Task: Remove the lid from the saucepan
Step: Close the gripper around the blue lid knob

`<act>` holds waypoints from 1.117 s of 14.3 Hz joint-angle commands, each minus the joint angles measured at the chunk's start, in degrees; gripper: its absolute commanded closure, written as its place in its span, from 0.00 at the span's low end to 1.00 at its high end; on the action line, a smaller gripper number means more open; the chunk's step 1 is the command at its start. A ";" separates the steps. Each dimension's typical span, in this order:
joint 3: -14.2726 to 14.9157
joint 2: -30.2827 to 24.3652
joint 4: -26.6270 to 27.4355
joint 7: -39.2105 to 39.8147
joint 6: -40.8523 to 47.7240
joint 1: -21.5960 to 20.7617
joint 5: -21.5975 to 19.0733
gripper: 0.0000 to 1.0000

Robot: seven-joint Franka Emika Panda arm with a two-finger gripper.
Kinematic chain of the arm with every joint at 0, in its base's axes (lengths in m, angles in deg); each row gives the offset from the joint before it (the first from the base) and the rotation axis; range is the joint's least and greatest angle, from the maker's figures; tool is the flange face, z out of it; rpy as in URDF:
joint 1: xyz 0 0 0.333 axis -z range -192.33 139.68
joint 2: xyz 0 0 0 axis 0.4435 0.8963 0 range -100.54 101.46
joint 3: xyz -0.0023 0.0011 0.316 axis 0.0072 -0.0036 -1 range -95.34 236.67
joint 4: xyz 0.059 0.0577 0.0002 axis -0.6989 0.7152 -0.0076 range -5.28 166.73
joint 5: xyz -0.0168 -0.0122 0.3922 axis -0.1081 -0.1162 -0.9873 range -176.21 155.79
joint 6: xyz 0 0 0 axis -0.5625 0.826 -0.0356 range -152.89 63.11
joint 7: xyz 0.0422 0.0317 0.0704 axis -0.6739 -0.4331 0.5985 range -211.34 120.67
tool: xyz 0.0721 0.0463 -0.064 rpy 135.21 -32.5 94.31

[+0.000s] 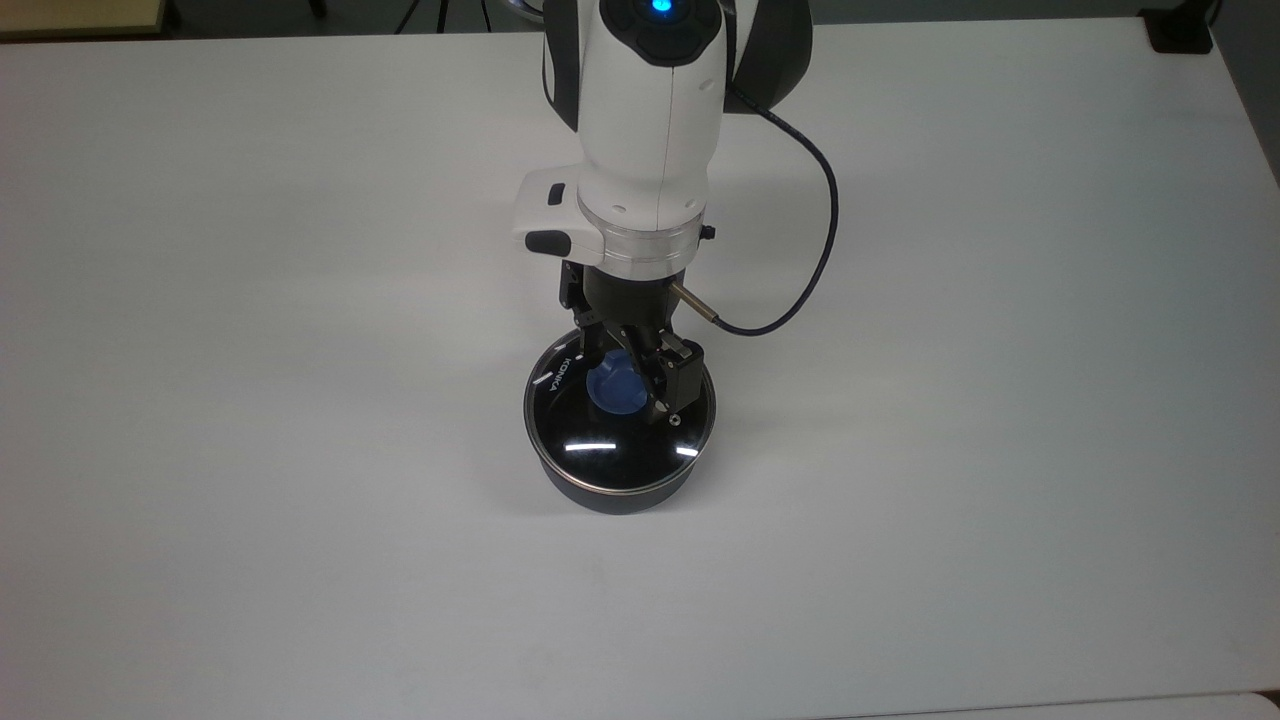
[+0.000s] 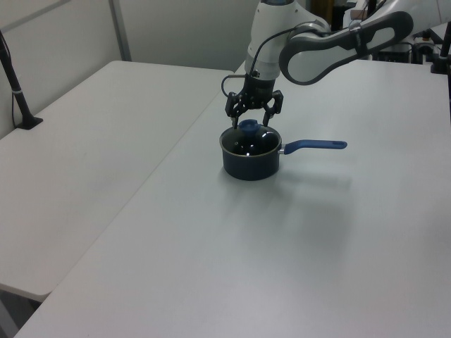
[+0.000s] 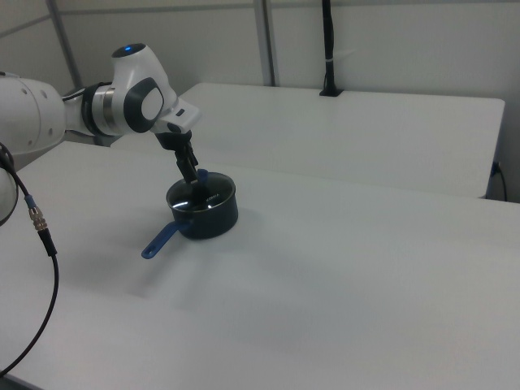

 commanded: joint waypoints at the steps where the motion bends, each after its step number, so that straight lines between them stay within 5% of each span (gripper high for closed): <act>1: 0.36 1.02 -1.00 3.25 -0.89 -0.16 0.74 0.16; 11: 0.36 1.02 -0.65 8.61 -0.89 0.02 0.74 0.50; 16: 0.27 -1.70 -0.65 12.55 -0.19 1.24 0.22 0.53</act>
